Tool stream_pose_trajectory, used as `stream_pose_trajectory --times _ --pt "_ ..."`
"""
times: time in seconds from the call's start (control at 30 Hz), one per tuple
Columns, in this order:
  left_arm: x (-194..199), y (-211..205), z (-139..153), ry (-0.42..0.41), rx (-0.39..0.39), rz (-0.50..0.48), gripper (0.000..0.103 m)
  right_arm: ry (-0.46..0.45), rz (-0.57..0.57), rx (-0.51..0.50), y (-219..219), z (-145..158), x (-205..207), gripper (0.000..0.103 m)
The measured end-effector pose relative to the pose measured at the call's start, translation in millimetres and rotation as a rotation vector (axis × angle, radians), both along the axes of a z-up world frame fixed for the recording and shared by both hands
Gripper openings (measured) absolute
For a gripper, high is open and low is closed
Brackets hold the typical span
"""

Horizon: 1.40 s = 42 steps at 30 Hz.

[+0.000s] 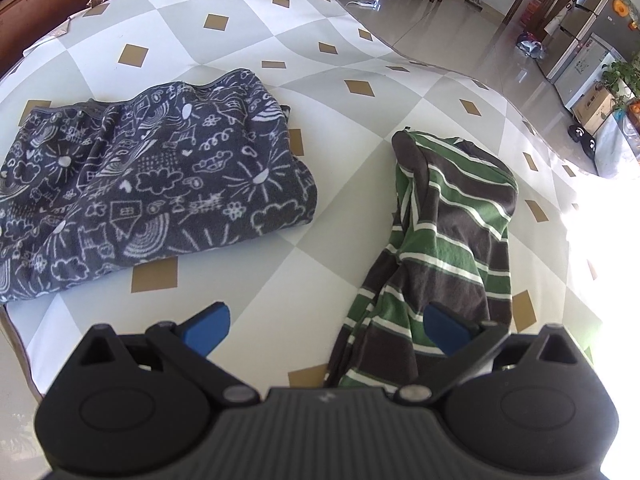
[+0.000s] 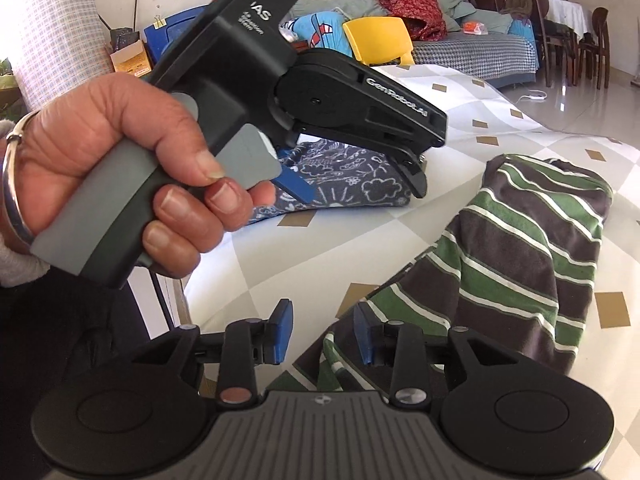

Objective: Fold clothes

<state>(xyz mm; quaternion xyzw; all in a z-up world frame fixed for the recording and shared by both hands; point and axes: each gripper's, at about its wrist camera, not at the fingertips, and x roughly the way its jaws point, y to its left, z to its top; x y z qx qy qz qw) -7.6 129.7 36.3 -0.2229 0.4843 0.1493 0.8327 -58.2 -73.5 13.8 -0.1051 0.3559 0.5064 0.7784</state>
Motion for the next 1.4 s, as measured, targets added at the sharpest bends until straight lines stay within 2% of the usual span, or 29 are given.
stream_pose_trajectory --times 0.37,0.57,0.63,0.7,0.8,0.93,1.1,1.2,1.3,1.4 --pt "-0.4 -7.4 -1.6 0.003 0.000 -0.018 0.103 -0.013 0.012 -0.173 -20.2 -30.3 -7.0 0.039" --pt "-0.9 -9.2 -2.9 0.008 -0.001 -0.025 0.103 -0.001 0.016 -0.185 -18.1 -41.5 -13.3 0.039" --pt "-1.3 -9.1 -2.4 0.006 -0.002 -0.028 0.103 0.001 0.011 -0.200 -15.9 -44.4 -15.6 0.032" --pt "-1.8 -8.9 -1.7 0.002 -0.005 -0.029 0.103 0.006 0.010 -0.198 -15.2 -45.1 -17.9 0.014" --pt "-2.9 -9.1 -0.4 -0.003 -0.022 -0.035 0.103 0.040 0.031 -0.157 -14.7 -41.9 -20.6 0.008" --pt "-4.0 -14.4 0.7 -0.010 -0.048 -0.078 0.103 0.149 0.121 -0.090 -7.8 -41.1 -28.5 0.009" --pt "-5.1 -21.6 -4.8 0.009 -0.054 -0.120 0.103 0.194 0.237 -0.093 3.9 -41.2 -45.4 0.012" --pt "-6.0 -23.1 -8.6 0.018 -0.061 -0.130 0.103 0.183 0.245 -0.104 2.5 -36.3 -47.7 0.025" --pt "-7.0 -27.1 -12.0 0.030 -0.035 -0.147 0.103 0.162 0.217 -0.117 -2.3 -30.0 -43.9 0.030" --pt "-9.6 -33.4 -17.6 0.043 -0.025 -0.179 0.103 0.122 0.189 -0.165 -7.0 -25.1 -37.3 0.031"
